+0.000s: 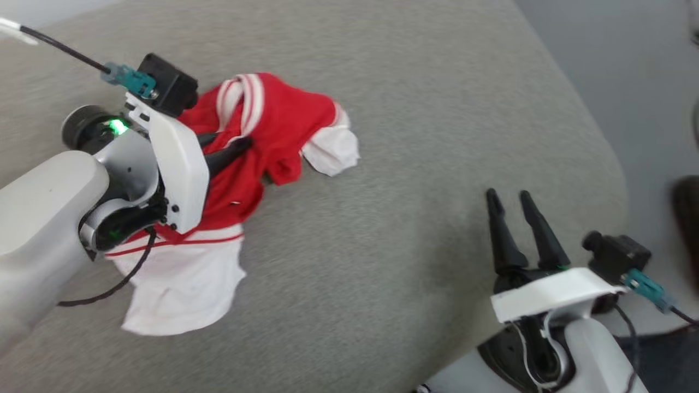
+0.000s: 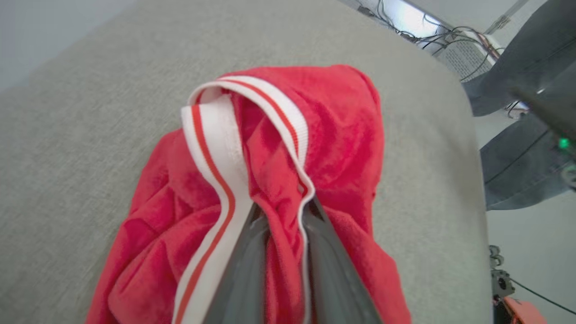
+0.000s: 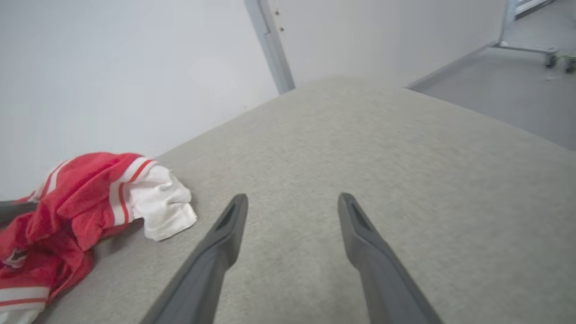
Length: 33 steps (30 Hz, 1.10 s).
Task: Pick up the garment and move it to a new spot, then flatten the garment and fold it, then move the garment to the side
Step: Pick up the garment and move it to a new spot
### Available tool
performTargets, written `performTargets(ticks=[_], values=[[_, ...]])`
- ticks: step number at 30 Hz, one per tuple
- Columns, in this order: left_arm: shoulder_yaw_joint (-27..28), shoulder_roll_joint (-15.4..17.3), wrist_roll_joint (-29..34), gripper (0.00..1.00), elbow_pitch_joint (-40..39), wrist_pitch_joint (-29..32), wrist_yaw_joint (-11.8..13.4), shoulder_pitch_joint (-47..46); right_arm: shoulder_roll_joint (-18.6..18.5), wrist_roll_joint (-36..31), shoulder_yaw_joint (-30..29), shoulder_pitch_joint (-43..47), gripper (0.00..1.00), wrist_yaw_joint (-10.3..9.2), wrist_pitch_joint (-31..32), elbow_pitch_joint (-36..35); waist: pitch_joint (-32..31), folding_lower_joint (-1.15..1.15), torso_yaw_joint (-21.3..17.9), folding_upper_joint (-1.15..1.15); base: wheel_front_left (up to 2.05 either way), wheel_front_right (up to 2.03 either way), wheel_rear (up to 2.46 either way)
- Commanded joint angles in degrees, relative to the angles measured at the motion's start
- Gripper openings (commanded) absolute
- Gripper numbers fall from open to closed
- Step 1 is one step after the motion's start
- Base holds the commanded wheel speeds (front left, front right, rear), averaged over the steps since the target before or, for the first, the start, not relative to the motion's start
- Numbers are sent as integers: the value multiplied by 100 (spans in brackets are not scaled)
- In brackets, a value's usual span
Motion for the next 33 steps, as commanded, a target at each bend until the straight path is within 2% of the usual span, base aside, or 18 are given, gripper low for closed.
performTargets(ticks=[1,5,7,11,15,19,20,21,22,23,24,33], values=[[-92,-35,28,0,155,0,5,-107,-3,69,-59,91,100,0,-29,-51,174,0,-257,0,0,0,0],[-303,14,93,0,815,49,10,-259,4,206,-241,252,100,0,-29,-175,253,0,-280,0,4,4,4],[-443,118,353,0,1057,105,10,-314,0,245,-232,341,100,0,-29,-265,294,0,-278,0,13,13,13],[-550,311,728,0,1115,240,16,-190,-1,272,-150,367,100,0,-29,-344,346,0,-280,0,5,5,5],[-582,351,927,0,1104,278,17,-30,-1,228,-77,284,100,0,-29,-408,375,0,-278,0,0,0,0],[-581,427,962,0,1024,101,17,-55,-2,138,-14,206,100,0,-29,-468,360,0,-264,0,0,0,0],[-572,464,945,18,980,7,17,-80,-2,95,19,177,100,0,-29,-484,339,0,-258,0,0,0,0],[-562,497,898,18,934,-103,17,-107,-2,53,51,143,100,0,-29,-500,308,0,-251,0,0,0,0],[-548,496,895,61,875,-236,16,-167,-4,5,36,112,100,0,-29,-512,274,0,-204,0,0,0,0],[-539,429,888,100,717,-456,10,-270,-3,-127,-49,55,100,0,-29,-515,211,0,-20,0,0,0,0],[-539,429,888,100,717,-456,10,-270,-3,-127,-49,55,100,0,-29,-515,211,0,-20,0,0,0,0],[-446,122,113,100,302,-1933,9,-222,-5,-929,-490,-136,100,0,-29,-293,-192,0,1104,0,0,0,0]])
